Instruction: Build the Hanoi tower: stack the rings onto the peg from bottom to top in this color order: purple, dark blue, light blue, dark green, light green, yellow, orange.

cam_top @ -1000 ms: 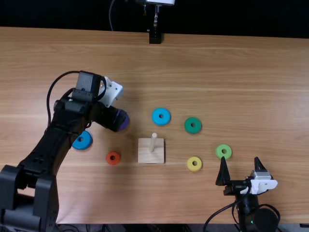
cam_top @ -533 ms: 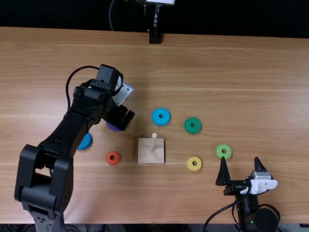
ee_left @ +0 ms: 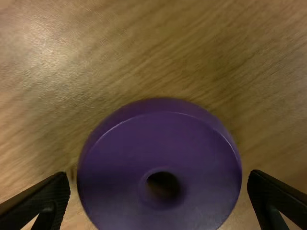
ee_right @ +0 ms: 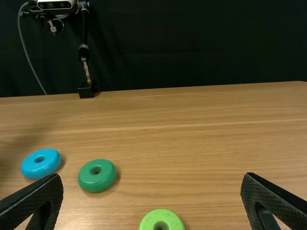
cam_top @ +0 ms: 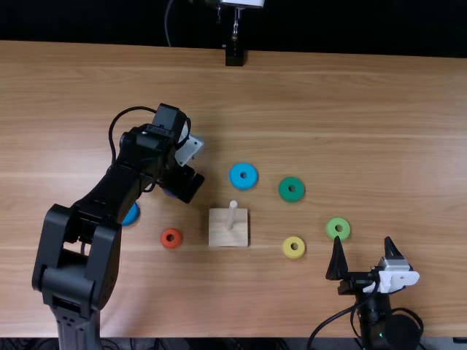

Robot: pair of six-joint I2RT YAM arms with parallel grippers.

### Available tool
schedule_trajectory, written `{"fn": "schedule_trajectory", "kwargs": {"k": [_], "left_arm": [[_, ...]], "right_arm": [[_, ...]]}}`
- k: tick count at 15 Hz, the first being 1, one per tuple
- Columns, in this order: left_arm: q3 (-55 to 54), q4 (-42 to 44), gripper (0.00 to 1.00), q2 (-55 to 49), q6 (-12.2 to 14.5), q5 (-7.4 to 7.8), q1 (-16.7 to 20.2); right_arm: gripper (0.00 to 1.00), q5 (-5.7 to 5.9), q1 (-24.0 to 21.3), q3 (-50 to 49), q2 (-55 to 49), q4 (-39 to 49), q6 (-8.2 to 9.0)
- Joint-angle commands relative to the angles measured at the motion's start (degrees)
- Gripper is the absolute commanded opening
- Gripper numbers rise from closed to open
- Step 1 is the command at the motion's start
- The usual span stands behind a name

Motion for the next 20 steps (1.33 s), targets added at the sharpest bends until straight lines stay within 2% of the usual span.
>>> {"fn": "schedule_trajectory", "kwargs": {"k": [1,8,10,11,12,14,16,18,20], "left_arm": [[1.86,0.10,1.00,0.71,0.76,-0.06,-0.56],[1.86,0.52,1.00,2.03,0.87,-0.06,-1.35],[1.86,0.42,1.00,2.12,0.87,-0.58,-1.44],[1.86,0.42,0.94,2.12,0.97,-1.95,-1.62],[1.86,0.42,0.69,2.03,0.97,-3.32,-2.06],[1.77,0.73,0.02,2.03,1.29,-3.85,-2.15],[1.77,0.84,0.00,1.77,2.34,-3.85,-2.23],[1.77,0.00,0.00,1.24,5.51,-3.96,-2.50],[1.95,-1.06,0.00,-2.36,5.40,-3.96,-2.50]], "right_arm": [[1.00,-0.12,-0.40,-0.56,-0.08,-1.11,0.15],[1.00,-0.12,-0.40,-0.56,-0.08,-1.11,0.15],[1.00,-0.12,-0.40,-0.56,-0.08,-1.11,0.15],[1.00,-0.12,-0.40,-0.47,-0.08,-1.11,0.15],[1.00,-0.12,-0.40,-0.56,-0.08,-1.11,0.15],[1.00,-0.12,-0.40,-0.56,-0.08,-1.11,0.15],[1.00,-0.12,-0.40,-0.56,-0.08,-1.11,0.15],[1.00,-0.12,-0.40,-0.56,-0.08,-1.11,0.15],[1.00,-0.12,-0.40,-0.56,-0.08,-1.11,0.15]]}}
